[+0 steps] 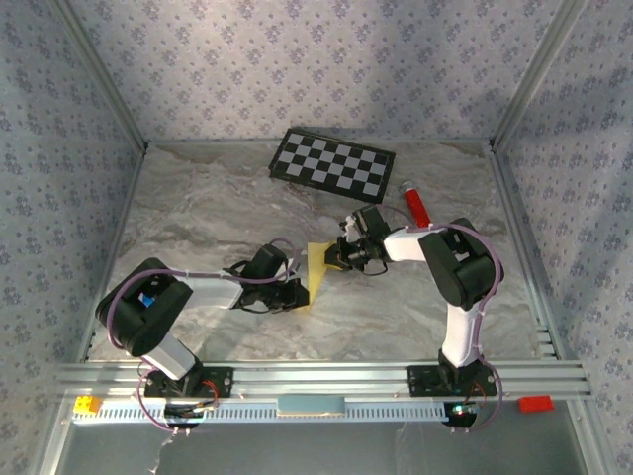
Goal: Fold a paper plane with a square sheet of paper (pick it up from the middle)
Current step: Fold the wing for the fifth time at the center of the table.
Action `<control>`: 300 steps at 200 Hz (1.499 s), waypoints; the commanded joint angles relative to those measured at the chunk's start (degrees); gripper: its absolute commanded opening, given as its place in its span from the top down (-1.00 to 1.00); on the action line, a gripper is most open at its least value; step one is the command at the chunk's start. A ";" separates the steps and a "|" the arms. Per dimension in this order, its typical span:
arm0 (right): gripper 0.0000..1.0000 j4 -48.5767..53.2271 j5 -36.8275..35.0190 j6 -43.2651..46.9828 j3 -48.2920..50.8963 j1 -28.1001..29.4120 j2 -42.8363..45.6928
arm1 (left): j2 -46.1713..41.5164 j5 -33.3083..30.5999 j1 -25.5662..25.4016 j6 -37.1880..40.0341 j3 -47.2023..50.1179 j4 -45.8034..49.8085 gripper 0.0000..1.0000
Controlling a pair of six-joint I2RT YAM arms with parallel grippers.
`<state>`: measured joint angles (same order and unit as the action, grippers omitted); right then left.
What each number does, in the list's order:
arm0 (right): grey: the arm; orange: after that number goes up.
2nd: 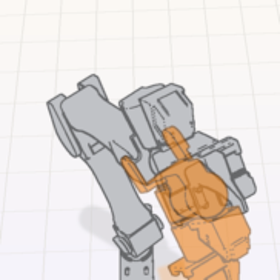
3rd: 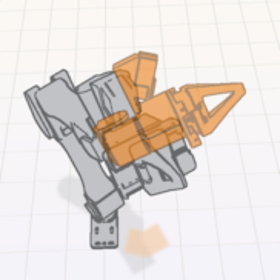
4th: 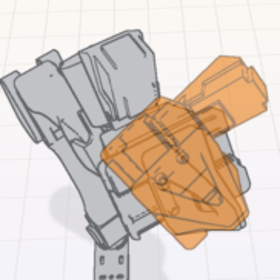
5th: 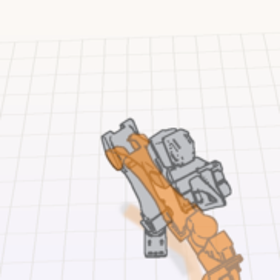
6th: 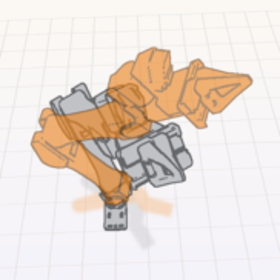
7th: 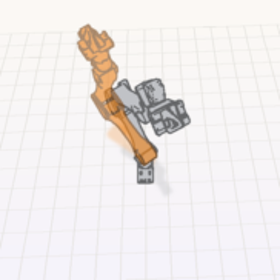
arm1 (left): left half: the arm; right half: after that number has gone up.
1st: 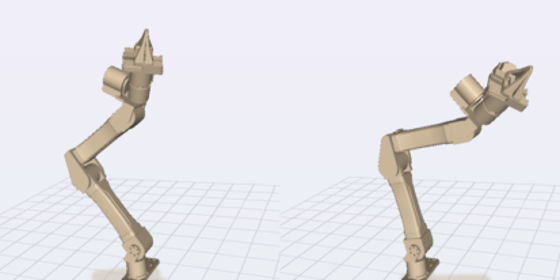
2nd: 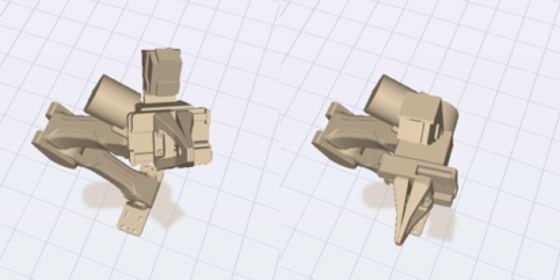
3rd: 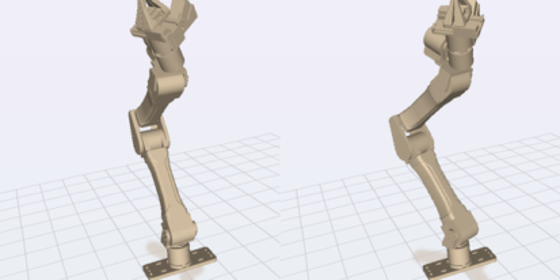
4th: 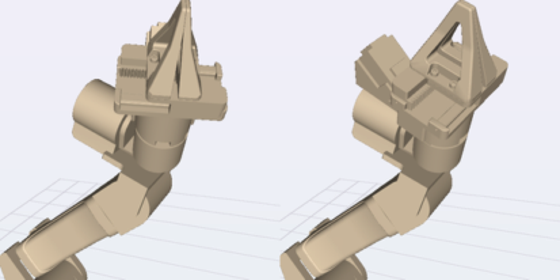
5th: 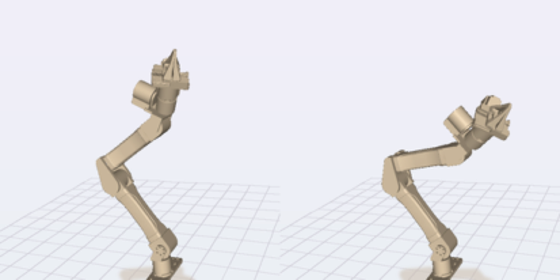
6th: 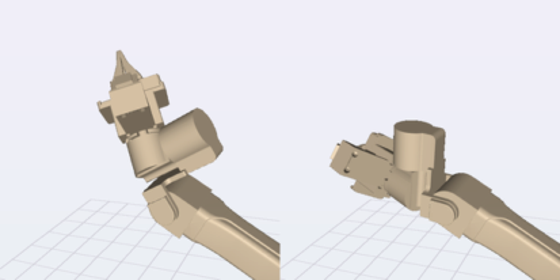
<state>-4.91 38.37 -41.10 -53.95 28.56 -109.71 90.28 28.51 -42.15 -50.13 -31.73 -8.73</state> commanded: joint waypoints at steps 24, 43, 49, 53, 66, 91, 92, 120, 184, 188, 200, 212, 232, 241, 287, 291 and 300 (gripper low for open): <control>0.79 5.09 -4.18 -0.43 0.87 0.87 -3.05 | -0.23 -0.74 -0.74 0.28 2.38 8.43 0.98; 0.79 5.34 -4.23 -0.39 0.60 0.93 -3.14 | -0.70 -0.54 -0.77 0.29 2.38 8.29 0.91; 0.79 5.30 -4.33 -0.45 0.60 0.97 -3.14 | -1.09 -0.56 -0.74 0.29 2.37 8.42 0.85; 0.79 5.34 -4.28 -0.52 0.52 0.98 -3.14 | -1.41 -0.63 -0.78 0.29 2.37 8.59 0.80; 0.79 5.38 -4.39 -0.56 0.47 1.06 -3.23 | -2.45 -1.14 -0.82 0.35 2.37 9.03 0.72; 0.79 5.36 -4.42 -0.59 0.16 1.13 -3.40 | -5.58 -2.17 -0.76 0.38 2.38 9.68 0.56; 0.79 5.35 -4.43 -0.62 0.16 1.14 -3.40 | -5.70 -2.20 -0.75 0.34 2.38 9.74 0.56; 0.79 5.46 -4.42 -0.64 0.16 1.15 -3.27 | -10.90 -5.10 -0.75 -0.15 2.13 10.84 0.46; 0.79 5.63 -4.66 -0.63 0.09 1.24 -3.14 | -9.35 -3.82 -0.57 2.66 -8.99 10.92 0.81; 0.79 5.63 -4.74 -0.71 0.12 1.24 -3.14 | -8.35 -3.34 -0.64 2.65 -9.88 10.48 0.82; 0.79 5.70 -4.63 -0.65 0.14 1.32 -3.14 | -5.47 -2.33 -0.63 3.02 -12.72 10.49 0.86; 0.79 5.77 -4.76 -0.67 0.16 1.33 -3.05 | -2.63 -2.23 -0.69 3.36 -14.95 11.26 0.89; 0.79 5.82 -4.80 -0.69 0.25 1.28 -3.08 | 1.81 -1.81 -0.69 3.89 -17.33 12.01 0.94; 0.79 5.73 -4.83 -0.61 0.25 1.33 -3.05 | 3.29 -2.05 -0.61 3.82 -17.73 12.11 0.96; 0.79 5.47 -4.76 -0.79 0.33 1.24 -3.06 | 6.87 -5.13 -0.51 4.39 -17.49 11.82 0.98; 0.79 5.47 -4.79 -0.73 0.34 1.24 -3.05 | 7.07 -5.41 -0.54 4.46 -17.28 11.87 0.98; 0.79 5.47 -4.79 -0.77 0.43 1.23 -2.97 | 7.44 -6.04 -0.53 4.56 -16.95 12.02 0.98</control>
<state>-3.81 37.80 -41.34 -54.59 28.82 -109.82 96.84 24.29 -42.54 -46.94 -48.38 2.74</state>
